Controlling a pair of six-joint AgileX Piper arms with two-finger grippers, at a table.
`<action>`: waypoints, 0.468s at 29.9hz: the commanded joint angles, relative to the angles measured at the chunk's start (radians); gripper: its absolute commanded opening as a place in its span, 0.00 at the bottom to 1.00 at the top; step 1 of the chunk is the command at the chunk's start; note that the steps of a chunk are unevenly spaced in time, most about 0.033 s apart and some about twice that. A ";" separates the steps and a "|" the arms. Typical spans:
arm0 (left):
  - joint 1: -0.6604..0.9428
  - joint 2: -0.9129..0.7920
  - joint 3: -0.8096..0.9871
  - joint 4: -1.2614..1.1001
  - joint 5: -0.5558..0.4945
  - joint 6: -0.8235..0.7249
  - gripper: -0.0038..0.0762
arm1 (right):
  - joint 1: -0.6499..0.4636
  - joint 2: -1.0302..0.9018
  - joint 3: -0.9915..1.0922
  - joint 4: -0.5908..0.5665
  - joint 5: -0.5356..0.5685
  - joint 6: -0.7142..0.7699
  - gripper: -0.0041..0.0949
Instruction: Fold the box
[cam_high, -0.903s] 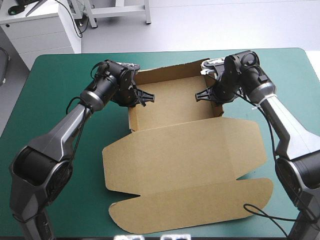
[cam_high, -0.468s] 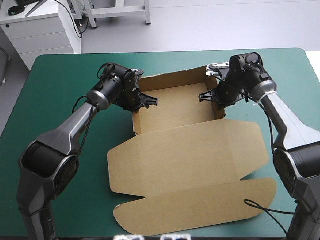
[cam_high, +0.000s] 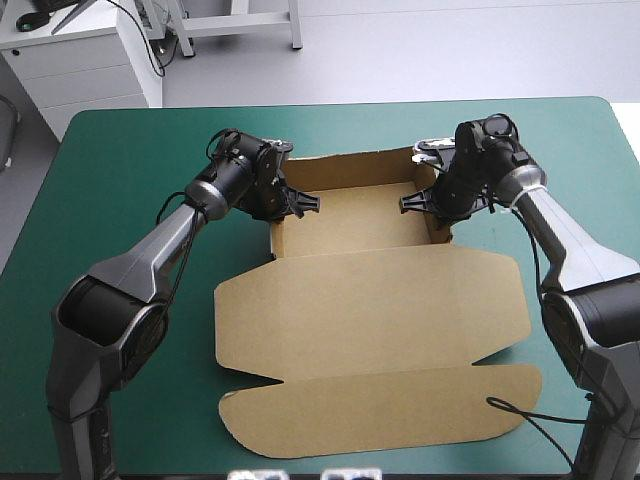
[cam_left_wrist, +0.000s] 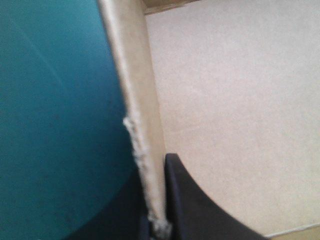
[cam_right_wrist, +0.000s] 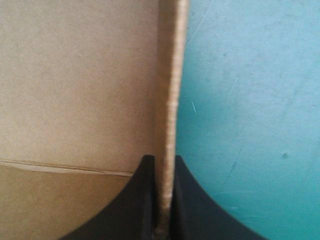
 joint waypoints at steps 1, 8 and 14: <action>-0.006 -0.028 -0.007 0.015 0.143 0.059 0.04 | -0.007 -0.024 -0.014 -0.011 0.028 -0.018 0.02; -0.006 -0.028 -0.007 0.003 0.143 0.088 0.20 | -0.007 -0.011 -0.014 -0.003 0.026 -0.018 0.25; -0.006 -0.028 -0.010 0.028 0.143 0.089 0.59 | -0.007 -0.011 -0.014 -0.003 -0.018 -0.008 0.65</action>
